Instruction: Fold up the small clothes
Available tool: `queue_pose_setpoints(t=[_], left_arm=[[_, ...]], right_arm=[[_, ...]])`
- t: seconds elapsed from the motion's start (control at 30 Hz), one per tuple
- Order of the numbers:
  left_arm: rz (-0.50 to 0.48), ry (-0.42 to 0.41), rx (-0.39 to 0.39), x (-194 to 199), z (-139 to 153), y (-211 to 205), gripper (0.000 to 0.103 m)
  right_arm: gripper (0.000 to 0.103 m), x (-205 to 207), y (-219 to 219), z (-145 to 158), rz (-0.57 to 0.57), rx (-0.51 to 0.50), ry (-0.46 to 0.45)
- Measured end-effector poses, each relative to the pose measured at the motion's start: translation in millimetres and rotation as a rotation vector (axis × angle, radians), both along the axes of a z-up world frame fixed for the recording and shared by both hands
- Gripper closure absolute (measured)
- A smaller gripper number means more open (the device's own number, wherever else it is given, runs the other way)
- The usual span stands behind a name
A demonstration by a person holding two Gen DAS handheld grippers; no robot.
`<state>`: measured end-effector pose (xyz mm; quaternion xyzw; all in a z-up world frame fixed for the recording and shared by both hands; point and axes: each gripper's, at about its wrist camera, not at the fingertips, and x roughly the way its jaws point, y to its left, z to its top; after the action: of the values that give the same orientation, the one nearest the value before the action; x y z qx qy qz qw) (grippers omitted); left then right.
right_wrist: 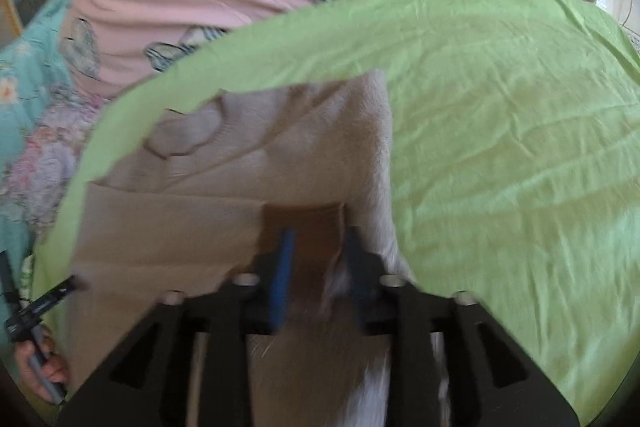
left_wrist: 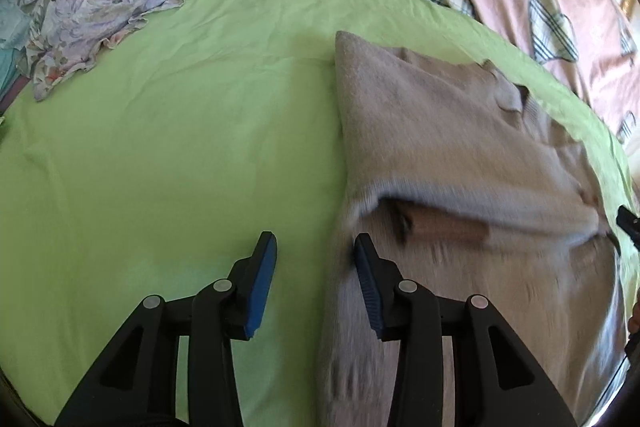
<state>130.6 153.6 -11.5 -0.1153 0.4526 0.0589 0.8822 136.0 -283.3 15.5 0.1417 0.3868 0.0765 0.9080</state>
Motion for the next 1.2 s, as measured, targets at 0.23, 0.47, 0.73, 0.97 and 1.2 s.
queue_pose_setpoints(t=[0.23, 0.47, 0.73, 0.97, 1.2], left_arm=[[-0.114, 0.017, -0.074, -72.2, 2.0, -8.0, 0.047], [-0.189, 0.053, -0.134, -160.4, -4.0, -7.6, 0.035], [-0.247, 0.066, -0.175, -213.4, -27.0, -33.5, 0.024], [-0.330, 0.102, -0.213, -213.1, -35.1, -46.6, 0.021], [-0.432, 0.144, -0.317, -210.6, -40.2, -56.4, 0.025]], right_arm=[[0.053, -83.4, 9.8, 7.4, 0.126, 0.042, -0.025], [0.049, -149.6, 6.7, -9.4, 0.217, 0.086, -0.001], [0.044, -200.3, -29.0, -19.7, 0.160, 0.140, -0.005], [0.044, -228.4, -56.4, -27.4, 0.153, 0.198, 0.005], [0.044, -244.8, -66.0, -36.3, 0.211, 0.208, 0.008]])
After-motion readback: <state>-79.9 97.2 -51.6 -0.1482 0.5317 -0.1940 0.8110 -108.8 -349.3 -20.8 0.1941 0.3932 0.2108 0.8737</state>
